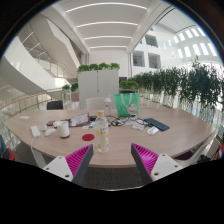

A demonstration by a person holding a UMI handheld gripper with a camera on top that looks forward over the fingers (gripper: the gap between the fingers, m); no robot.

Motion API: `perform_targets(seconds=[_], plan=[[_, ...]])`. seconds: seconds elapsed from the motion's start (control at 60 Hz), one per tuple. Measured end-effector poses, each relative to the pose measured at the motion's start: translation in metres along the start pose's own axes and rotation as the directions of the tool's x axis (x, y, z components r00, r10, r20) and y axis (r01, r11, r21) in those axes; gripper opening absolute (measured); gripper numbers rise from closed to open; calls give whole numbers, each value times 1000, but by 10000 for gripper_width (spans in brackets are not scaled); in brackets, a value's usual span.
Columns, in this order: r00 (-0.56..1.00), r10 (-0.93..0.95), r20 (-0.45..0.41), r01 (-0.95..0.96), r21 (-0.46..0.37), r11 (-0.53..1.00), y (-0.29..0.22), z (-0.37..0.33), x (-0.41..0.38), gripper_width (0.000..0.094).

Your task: Pour water

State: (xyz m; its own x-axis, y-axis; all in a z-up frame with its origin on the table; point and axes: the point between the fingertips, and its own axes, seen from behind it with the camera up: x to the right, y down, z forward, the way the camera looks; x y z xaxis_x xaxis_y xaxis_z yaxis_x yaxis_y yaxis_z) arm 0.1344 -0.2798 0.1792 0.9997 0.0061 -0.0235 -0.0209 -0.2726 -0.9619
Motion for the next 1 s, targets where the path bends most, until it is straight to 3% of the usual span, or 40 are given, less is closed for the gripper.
perform_targets(seconds=[0.3, 0.467, 0.517, 0.567, 0.7, 0.883, 1.0], plan=[[998, -10, 66, 7, 45, 999, 36, 201, -47, 838], [997, -31, 74, 24, 98, 995, 22, 281, -64, 827], [996, -52, 76, 45, 94, 995, 21, 295, -66, 744], [995, -59, 78, 54, 66, 996, 24, 310, -67, 548], [996, -31, 88, 23, 90, 996, 18, 323, -72, 539], [998, 44, 52, -39, -93, 995, 23, 336, -70, 456], [1000, 6, 8, -5, -98, 995, -18, 337, -63, 420]])
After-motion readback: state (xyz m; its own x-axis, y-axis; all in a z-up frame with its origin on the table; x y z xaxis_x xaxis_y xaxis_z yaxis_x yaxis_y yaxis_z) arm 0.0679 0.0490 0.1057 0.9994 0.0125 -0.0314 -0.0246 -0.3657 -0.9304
